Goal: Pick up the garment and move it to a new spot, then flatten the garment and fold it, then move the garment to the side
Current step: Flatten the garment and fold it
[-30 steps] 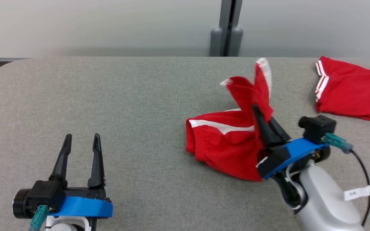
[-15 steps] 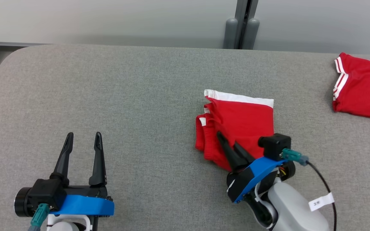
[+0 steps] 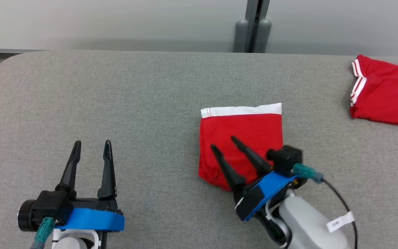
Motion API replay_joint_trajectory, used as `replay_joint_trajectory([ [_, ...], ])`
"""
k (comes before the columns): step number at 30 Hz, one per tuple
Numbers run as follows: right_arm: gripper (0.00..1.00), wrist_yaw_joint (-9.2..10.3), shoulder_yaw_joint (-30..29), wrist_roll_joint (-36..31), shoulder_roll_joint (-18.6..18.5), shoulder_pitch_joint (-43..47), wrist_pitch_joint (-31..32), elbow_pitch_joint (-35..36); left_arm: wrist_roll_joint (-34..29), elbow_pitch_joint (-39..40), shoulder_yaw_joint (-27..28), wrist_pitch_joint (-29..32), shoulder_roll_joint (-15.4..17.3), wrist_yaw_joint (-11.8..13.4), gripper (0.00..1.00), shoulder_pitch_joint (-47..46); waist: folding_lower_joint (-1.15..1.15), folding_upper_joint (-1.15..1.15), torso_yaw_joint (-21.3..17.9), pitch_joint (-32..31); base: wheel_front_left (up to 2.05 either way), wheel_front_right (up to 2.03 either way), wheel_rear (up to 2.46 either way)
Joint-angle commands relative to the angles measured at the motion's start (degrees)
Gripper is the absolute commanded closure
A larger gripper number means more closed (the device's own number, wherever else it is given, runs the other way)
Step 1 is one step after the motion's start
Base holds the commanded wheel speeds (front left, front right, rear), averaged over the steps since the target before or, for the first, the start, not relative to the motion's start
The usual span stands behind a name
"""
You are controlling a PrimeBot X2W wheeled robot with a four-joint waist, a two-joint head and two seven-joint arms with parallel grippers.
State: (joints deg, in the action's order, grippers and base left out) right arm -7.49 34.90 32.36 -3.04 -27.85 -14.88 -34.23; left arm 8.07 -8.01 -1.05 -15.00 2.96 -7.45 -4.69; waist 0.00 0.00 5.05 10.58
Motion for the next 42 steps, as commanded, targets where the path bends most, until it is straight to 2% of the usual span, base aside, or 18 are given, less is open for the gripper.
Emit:
replay_joint_trajectory([
  [1, 0.00, -0.02, -1.6, -1.1, -0.8, 0.0, -0.4, 1.4, -0.2, -0.1, 0.0, -0.2, -0.1, -0.1, 0.00, 0.4, 0.00, 0.00, -0.4, -0.3, 0.00, 0.00, 0.00],
  [10, 0.00, -0.01, -17.3, -10.6, -4.4, 7.7, -0.3, 13.7, -1.1, -0.1, 0.6, -0.2, -0.1, -0.1, 0.00, 1.3, 0.00, 0.00, -2.9, -2.0, 0.00, 0.00, 0.00],
  [19, 0.00, -0.01, -28.4, -16.5, -3.7, 15.9, -0.3, 20.5, -3.5, -1.0, 2.2, -0.2, 0.2, 0.0, 0.00, 2.3, 0.00, 0.00, -6.2, -4.6, 0.00, 0.00, 0.00],
  [31, 0.00, -0.02, -33.7, -20.8, -0.6, 25.0, -0.3, 24.9, -6.0, -2.2, 3.9, -0.2, 0.4, 1.0, 0.00, 5.4, 0.00, 0.00, -7.6, -8.7, 0.00, 0.00, 0.00],
  [42, 0.00, -0.01, -33.6, -23.8, 0.1, 28.6, -0.3, 24.8, -6.9, -1.6, 4.5, -0.2, 1.2, 1.7, 0.00, 7.8, 0.00, 0.00, -6.2, -11.1, 0.00, 0.00, 0.00],
])
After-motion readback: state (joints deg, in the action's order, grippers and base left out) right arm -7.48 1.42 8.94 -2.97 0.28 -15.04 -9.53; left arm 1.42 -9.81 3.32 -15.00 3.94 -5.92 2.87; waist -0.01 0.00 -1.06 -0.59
